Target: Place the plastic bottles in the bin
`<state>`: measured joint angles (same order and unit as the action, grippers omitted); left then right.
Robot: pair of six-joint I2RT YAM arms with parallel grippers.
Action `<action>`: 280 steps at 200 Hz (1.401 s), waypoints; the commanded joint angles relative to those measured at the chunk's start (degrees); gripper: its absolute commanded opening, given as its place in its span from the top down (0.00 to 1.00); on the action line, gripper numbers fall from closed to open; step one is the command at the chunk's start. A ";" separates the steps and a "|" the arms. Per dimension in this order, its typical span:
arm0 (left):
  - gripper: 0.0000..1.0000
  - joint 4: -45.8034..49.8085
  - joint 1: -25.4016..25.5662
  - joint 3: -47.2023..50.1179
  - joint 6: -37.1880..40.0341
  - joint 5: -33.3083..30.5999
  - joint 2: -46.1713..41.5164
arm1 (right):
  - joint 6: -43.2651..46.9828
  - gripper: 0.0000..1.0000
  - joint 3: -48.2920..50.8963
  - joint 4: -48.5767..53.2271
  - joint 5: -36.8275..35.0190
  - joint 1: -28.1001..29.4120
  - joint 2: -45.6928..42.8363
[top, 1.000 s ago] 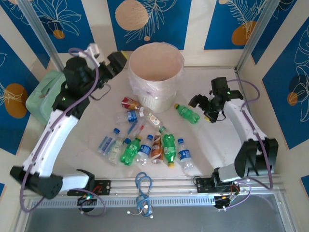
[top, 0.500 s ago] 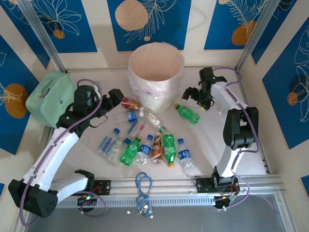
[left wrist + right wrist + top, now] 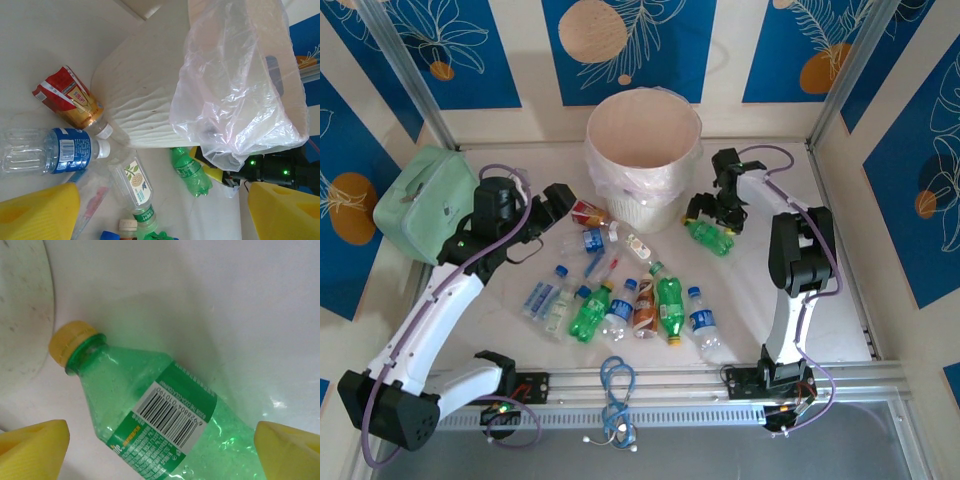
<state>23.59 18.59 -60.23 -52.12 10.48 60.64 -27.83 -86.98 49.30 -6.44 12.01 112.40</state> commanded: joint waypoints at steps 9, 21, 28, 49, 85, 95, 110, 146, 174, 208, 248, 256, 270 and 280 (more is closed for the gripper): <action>0.13 -1.84 -0.67 0.55 -0.90 1.62 0.56 | -0.35 0.05 2.28 1.55 -1.56 1.31 -0.43; 0.13 -1.84 -0.65 0.53 -0.81 1.73 0.54 | -1.10 0.06 3.14 1.43 -1.45 1.45 -0.51; 0.13 -1.64 -0.66 0.55 -0.71 1.74 0.49 | -1.40 0.07 3.66 1.42 -1.39 1.62 -0.55; 0.13 -1.53 -0.68 0.65 -0.51 1.80 0.44 | -2.53 0.10 5.40 1.35 -1.47 2.21 -1.24; 0.13 -2.09 -0.67 1.21 -0.87 2.26 0.49 | -4.06 0.23 7.07 1.07 -1.30 2.63 -1.57; 0.13 -2.20 -0.67 1.27 -0.92 2.39 0.53 | -4.29 0.25 7.18 1.19 -1.37 2.66 -1.44; 0.13 -2.18 -0.67 1.45 -0.87 2.44 0.53 | -4.46 0.28 7.18 1.23 -1.45 2.76 -1.23; 0.13 -2.05 -0.73 2.05 -0.68 2.36 0.27 | -5.07 0.33 8.11 1.17 -2.29 3.58 -1.89; 0.13 -2.20 -0.70 2.40 -0.88 2.26 0.18 | -5.73 0.38 9.71 0.76 -3.31 4.02 -3.79; 0.13 -2.06 -0.72 2.48 -0.80 2.18 0.22 | -6.17 0.43 11.45 0.67 -3.98 3.99 -6.82; 0.13 -1.91 -0.78 2.66 -0.55 1.84 0.09 | -7.30 0.45 11.82 2.83 -4.72 3.95 -12.92; 0.13 -1.69 -0.77 2.75 -0.46 1.65 0.11 | -7.56 0.45 11.39 3.53 -4.81 3.85 -14.70; 0.13 -1.63 -0.82 2.94 -0.26 1.47 0.16 | -7.85 0.45 9.95 5.22 -4.73 3.72 -18.11; 0.13 -1.53 -0.91 2.92 -0.18 1.31 0.18 | -8.02 0.45 8.19 6.78 -4.81 3.66 -20.33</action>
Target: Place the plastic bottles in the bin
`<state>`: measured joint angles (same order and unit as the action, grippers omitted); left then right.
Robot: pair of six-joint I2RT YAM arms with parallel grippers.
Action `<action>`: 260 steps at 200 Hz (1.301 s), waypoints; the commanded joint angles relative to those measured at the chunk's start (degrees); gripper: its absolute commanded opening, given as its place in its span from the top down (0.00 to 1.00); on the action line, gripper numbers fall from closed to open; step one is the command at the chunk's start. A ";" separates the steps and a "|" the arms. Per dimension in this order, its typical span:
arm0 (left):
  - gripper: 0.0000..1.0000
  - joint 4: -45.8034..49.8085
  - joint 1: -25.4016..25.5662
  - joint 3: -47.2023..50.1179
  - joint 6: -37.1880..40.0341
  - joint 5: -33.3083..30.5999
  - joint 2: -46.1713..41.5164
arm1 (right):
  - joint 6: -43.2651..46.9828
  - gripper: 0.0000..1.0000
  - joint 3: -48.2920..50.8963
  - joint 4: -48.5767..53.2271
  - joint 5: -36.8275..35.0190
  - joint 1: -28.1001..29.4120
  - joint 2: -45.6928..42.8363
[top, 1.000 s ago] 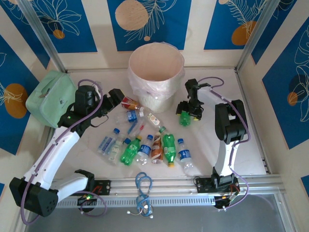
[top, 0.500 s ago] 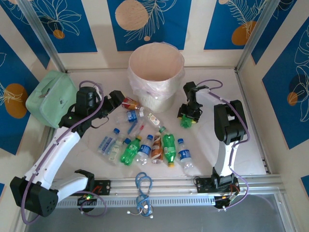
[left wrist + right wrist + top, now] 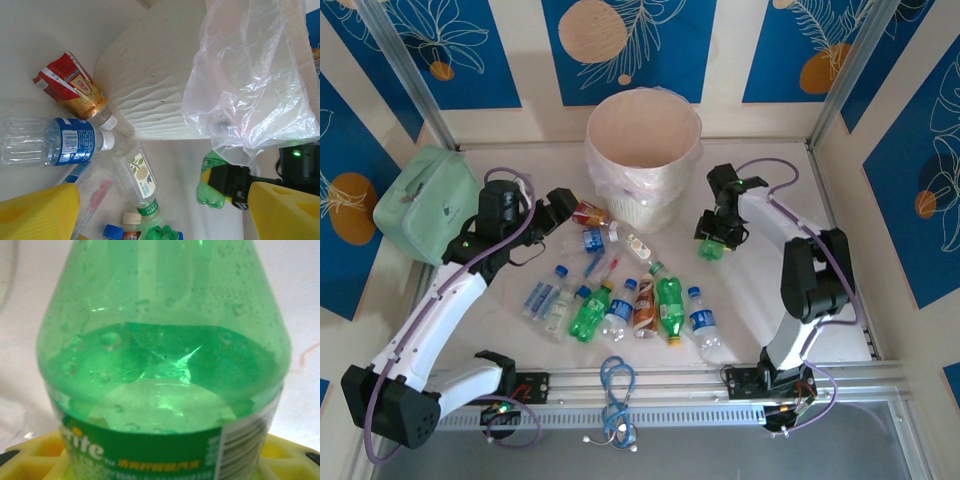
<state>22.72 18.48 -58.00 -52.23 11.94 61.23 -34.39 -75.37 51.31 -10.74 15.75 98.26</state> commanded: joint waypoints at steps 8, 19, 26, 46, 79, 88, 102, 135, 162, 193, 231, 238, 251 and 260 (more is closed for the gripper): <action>0.13 -0.63 -0.81 0.78 -0.02 -0.17 -0.38 | -1.56 0.45 -5.46 6.32 -0.87 -0.01 -7.71; 0.13 -0.66 -0.83 0.91 -0.11 -0.17 -0.36 | -1.34 0.45 -8.84 8.54 -1.67 0.46 -9.26; 0.13 -0.76 -0.86 1.00 -0.16 -0.17 -0.41 | -1.21 0.45 -11.10 9.99 -2.42 0.88 -9.93; 0.13 -0.92 -0.86 1.22 -0.24 0.00 -0.48 | -1.25 0.45 -18.58 13.99 -4.38 2.14 -10.90; 0.13 -0.75 -0.87 1.64 0.15 0.07 -0.61 | -1.24 0.45 -30.45 17.94 -5.83 4.97 -10.79; 0.13 -0.46 -0.86 1.66 0.37 0.10 -0.50 | -0.67 0.45 -34.31 18.74 -5.69 5.91 -9.93; 0.13 -0.09 -0.90 1.68 0.64 0.13 -0.17 | 0.29 0.45 -40.89 19.47 -4.99 7.50 -7.95; 0.14 -0.11 -0.83 1.66 0.47 -0.08 0.03 | 1.68 0.44 -58.05 21.49 -1.80 9.89 1.05; 0.14 0.59 -0.87 1.48 0.71 -0.30 -0.40 | 1.39 0.44 -73.82 25.95 0.30 10.26 11.34; 0.14 1.87 -0.98 1.42 1.40 -0.85 -1.18 | 0.80 0.44 -81.37 26.06 2.80 10.01 18.18; 0.14 1.90 -0.97 1.57 1.18 -0.52 -1.12 | 0.47 0.41 -76.97 21.36 5.68 9.70 18.46; 0.14 1.85 -0.99 1.57 1.16 -0.46 -1.03 | 0.47 0.39 -76.79 21.38 5.82 9.72 18.61; 0.14 1.59 -0.92 1.51 1.07 -0.35 -0.94 | 0.58 0.33 -76.77 21.70 6.04 9.74 18.81; 0.14 1.41 -0.98 1.48 0.99 -0.34 -0.85 | 0.72 0.27 -76.77 21.98 5.70 9.83 18.83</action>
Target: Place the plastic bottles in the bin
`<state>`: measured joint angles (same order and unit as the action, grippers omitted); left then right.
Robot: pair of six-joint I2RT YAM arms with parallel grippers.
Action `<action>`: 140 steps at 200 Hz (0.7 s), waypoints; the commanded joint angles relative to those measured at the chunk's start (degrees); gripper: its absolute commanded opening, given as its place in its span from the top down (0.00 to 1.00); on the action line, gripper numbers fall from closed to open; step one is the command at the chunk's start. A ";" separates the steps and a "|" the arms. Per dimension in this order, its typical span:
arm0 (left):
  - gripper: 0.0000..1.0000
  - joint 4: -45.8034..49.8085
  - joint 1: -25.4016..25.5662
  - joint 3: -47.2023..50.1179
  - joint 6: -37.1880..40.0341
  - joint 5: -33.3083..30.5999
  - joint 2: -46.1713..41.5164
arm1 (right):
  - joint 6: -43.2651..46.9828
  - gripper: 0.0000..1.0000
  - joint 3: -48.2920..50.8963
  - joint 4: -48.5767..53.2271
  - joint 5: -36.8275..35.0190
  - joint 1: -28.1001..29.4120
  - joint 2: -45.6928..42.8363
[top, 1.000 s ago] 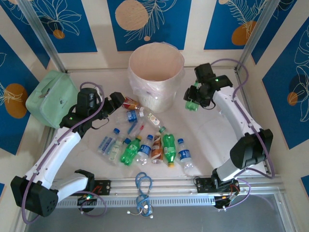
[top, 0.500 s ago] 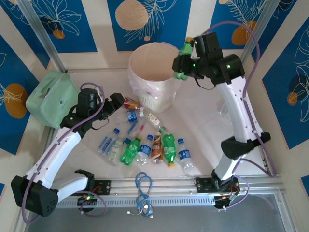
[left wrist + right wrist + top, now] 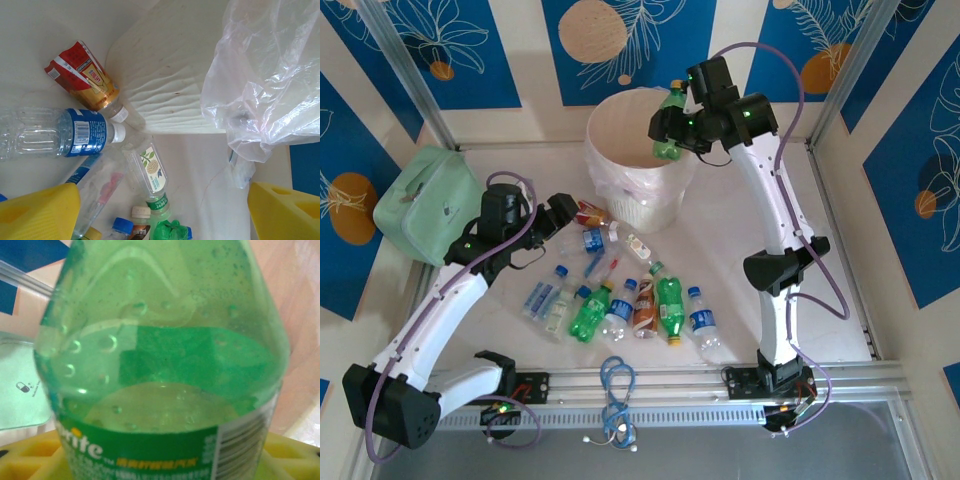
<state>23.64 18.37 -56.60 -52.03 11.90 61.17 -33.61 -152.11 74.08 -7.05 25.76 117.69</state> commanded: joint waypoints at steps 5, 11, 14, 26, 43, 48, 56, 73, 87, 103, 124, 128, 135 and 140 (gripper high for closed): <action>0.14 0.37 -0.88 0.08 0.71 -0.35 -0.70 | 0.02 0.25 -0.07 -0.66 1.87 -0.10 -0.62; 0.14 0.41 -0.84 0.10 0.75 -0.22 -0.62 | 0.11 0.23 -0.03 -0.48 1.74 -0.05 -0.70; 0.14 0.31 -0.86 0.09 0.65 -0.18 -0.61 | 0.18 0.22 -0.07 -0.47 1.65 -0.06 -0.75; 0.14 0.09 -0.84 0.02 0.47 -0.04 -0.44 | 0.29 0.19 0.02 -0.26 1.34 -0.01 -0.94; 0.14 0.07 -0.81 -0.13 0.43 0.05 -0.37 | 0.38 0.18 0.02 -0.10 0.76 0.06 -1.28; 0.14 0.01 -0.81 -0.17 0.43 0.05 -0.39 | 0.38 0.17 -0.08 0.05 0.18 0.08 -1.40; 0.14 0.14 -0.88 -0.31 0.44 -0.08 -0.48 | 0.23 0.17 -0.07 0.54 -1.20 0.07 -1.47; 0.14 0.36 -0.87 -0.44 0.61 -0.12 -0.61 | -0.85 0.18 0.02 2.45 -5.77 -0.17 -1.80; 0.14 0.49 -0.86 -0.39 0.70 -0.21 -0.83 | -1.82 0.23 0.60 3.81 -8.19 -0.82 -1.91; 0.14 0.90 -0.85 -0.44 1.02 -0.45 -0.96 | -2.18 0.29 2.07 4.53 -9.43 -1.24 -2.29; 0.14 1.26 -0.94 -0.28 1.41 -0.78 -1.24 | -2.47 0.30 4.47 4.74 -11.15 -1.23 -3.07; 0.14 1.33 -0.93 -0.21 1.41 -0.82 -1.23 | -2.66 0.30 4.67 4.84 -11.43 -1.30 -3.16; 0.14 1.27 -0.97 -0.10 1.32 -0.83 -1.22 | -3.14 0.30 4.94 5.15 -11.95 -1.49 -3.08; 0.14 1.22 -0.92 -0.03 1.25 -0.78 -1.21 | -3.42 0.30 5.07 5.22 -12.01 -1.70 -2.99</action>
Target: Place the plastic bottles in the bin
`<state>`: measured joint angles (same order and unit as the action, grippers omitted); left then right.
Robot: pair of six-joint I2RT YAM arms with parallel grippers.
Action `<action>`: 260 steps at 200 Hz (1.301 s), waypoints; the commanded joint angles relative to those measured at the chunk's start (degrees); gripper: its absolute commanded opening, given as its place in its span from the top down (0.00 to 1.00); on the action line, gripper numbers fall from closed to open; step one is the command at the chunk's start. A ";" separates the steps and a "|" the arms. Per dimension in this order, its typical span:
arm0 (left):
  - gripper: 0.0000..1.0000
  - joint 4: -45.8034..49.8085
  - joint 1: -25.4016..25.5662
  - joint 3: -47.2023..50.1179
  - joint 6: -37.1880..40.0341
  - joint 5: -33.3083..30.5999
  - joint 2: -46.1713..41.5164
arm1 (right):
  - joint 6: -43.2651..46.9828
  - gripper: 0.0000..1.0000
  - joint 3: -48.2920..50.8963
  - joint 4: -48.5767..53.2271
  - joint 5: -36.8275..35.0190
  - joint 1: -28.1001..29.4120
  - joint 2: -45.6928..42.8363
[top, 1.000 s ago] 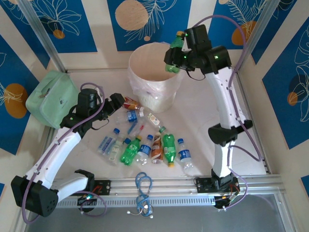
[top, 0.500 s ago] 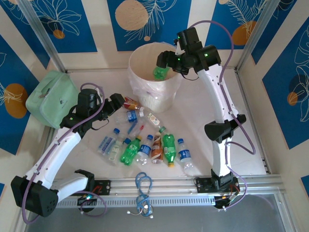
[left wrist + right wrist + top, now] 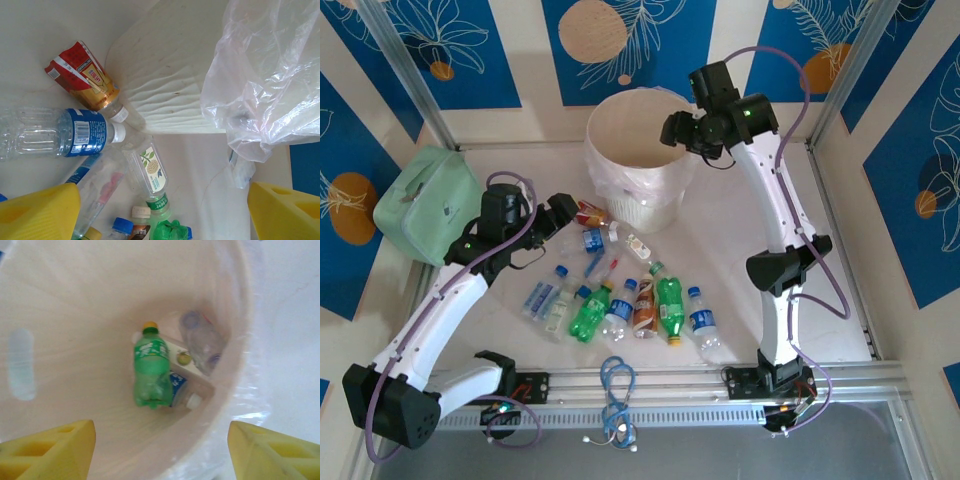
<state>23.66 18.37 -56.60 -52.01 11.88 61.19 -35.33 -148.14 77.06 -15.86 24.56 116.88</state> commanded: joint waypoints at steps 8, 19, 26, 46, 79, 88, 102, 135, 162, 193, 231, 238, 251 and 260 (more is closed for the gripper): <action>0.14 1.15 -0.95 0.00 1.12 -0.65 -1.25 | -2.00 0.30 1.41 2.30 -3.10 -0.71 -2.12; 0.14 1.09 -0.92 0.00 1.03 -0.63 -1.24 | -2.28 0.30 1.49 2.33 -3.06 -0.99 -1.85; 0.14 1.08 -0.97 0.00 1.03 -0.63 -1.25 | -2.29 0.30 1.46 2.30 -2.79 -1.09 -1.54; 0.14 1.15 -0.95 0.08 1.21 -0.72 -1.33 | -2.29 0.32 0.91 2.77 -2.55 -1.18 -0.16; 0.14 1.26 -0.96 0.44 1.37 -0.76 -1.42 | -3.03 0.39 0.35 4.06 -3.04 -1.18 1.51; 0.14 1.28 -0.97 0.44 1.47 -0.80 -1.42 | -3.08 0.39 0.53 4.13 -2.91 -1.09 1.51; 0.13 1.32 -0.95 0.46 1.69 -1.05 -1.46 | -2.93 0.39 0.43 4.13 -3.58 -0.66 1.34; 0.13 1.48 -1.10 0.87 1.65 -1.32 -1.01 | -2.81 0.27 1.14 5.03 -6.72 0.66 -1.06; 0.14 2.71 -1.44 1.28 1.21 -1.95 -0.42 | -1.67 0.16 5.52 3.12 -7.58 2.17 -7.06; 0.14 2.89 -1.61 1.73 1.21 -1.77 -0.20 | -0.22 0.14 16.68 1.22 -10.65 6.91 -18.45; 0.14 1.45 -1.67 2.28 0.80 -1.18 0.14 | -5.59 0.14 40.74 1.48 -12.22 12.99 -35.99; 0.14 1.08 -1.65 2.28 0.62 -0.86 0.24 | -7.16 0.14 45.56 1.63 -10.98 13.68 -38.98; 0.15 0.39 -1.64 2.28 0.17 -0.26 0.51 | -10.16 0.14 54.38 1.99 -7.98 14.56 -43.68; 0.15 0.04 -1.62 2.28 -0.20 0.13 0.68 | -12.13 0.14 60.07 1.96 -6.32 15.51 -46.22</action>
<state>25.26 17.63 -54.87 -52.05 10.87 61.36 -40.84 -99.96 77.47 -25.63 38.44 74.61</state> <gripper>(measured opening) 0.855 0.862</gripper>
